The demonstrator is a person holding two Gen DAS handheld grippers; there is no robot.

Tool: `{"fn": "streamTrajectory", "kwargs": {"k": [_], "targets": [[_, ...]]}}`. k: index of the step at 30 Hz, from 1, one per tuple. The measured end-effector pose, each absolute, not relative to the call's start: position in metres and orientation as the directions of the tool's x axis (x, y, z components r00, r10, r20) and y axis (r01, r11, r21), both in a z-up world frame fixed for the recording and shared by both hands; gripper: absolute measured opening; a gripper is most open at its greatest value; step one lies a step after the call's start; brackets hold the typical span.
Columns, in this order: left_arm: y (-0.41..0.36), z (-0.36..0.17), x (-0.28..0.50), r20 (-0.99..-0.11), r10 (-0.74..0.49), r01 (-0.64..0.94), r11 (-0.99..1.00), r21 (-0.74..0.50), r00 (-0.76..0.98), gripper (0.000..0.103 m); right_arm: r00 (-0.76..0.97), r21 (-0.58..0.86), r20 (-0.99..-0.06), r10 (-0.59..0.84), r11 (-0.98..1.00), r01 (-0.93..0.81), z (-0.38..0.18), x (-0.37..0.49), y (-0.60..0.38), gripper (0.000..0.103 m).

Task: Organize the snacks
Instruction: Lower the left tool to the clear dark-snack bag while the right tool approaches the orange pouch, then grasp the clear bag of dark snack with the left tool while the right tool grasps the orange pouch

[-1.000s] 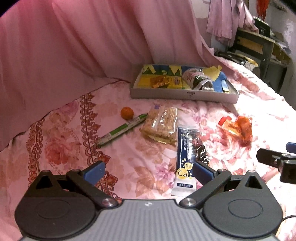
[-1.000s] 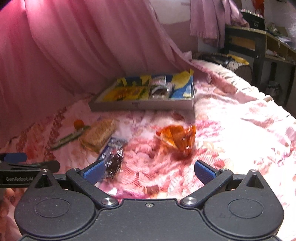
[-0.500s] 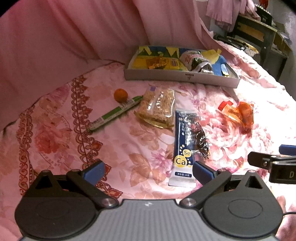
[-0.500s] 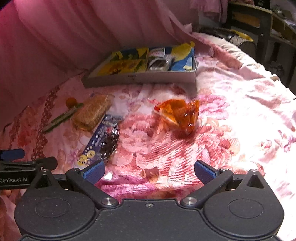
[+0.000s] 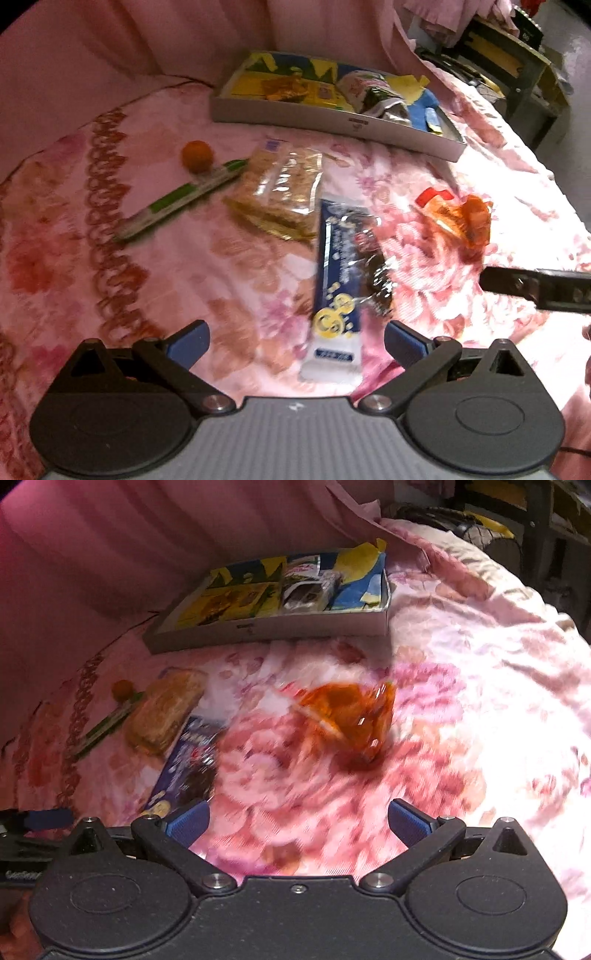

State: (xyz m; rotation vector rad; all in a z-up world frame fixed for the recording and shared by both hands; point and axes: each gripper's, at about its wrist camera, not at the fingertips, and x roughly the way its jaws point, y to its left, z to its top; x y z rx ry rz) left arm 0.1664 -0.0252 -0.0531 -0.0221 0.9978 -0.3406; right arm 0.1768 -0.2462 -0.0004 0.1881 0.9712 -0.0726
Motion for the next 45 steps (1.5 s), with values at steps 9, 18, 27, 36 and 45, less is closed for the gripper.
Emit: {"fn": "streamTrajectory", "kwargs": {"k": [9,18,27,36,45], "targets": [[-0.065,-0.068,0.186,-0.810,-0.337,0.417,0.900,-0.128,0.480,0.103,0.545,0.063,-0.838,-0.029,0.987,0.151,-0.020,0.226,-0.266,0.102],[-0.078,-0.081,0.207,-0.811,-0.328,0.435,0.895,-0.101,0.485,0.103,0.520,0.049,-0.853,-0.043,0.986,0.162,-0.041,0.260,-0.271,0.098],[-0.084,-0.073,0.194,-0.760,-0.352,0.471,0.879,-0.069,0.547,0.094,0.528,0.081,-0.849,-0.024,0.981,0.175,-0.046,0.266,-0.272,0.085],[-0.099,-0.076,0.183,-0.762,-0.351,0.536,0.844,-0.005,0.544,0.069,0.540,0.038,-0.841,-0.036,0.991,0.127,-0.043,0.264,-0.263,0.064],[-0.105,-0.075,0.175,-0.740,-0.329,0.550,0.833,0.066,0.587,0.061,0.544,0.017,-0.838,-0.041,0.995,0.101,-0.043,0.263,-0.258,0.063]]}}
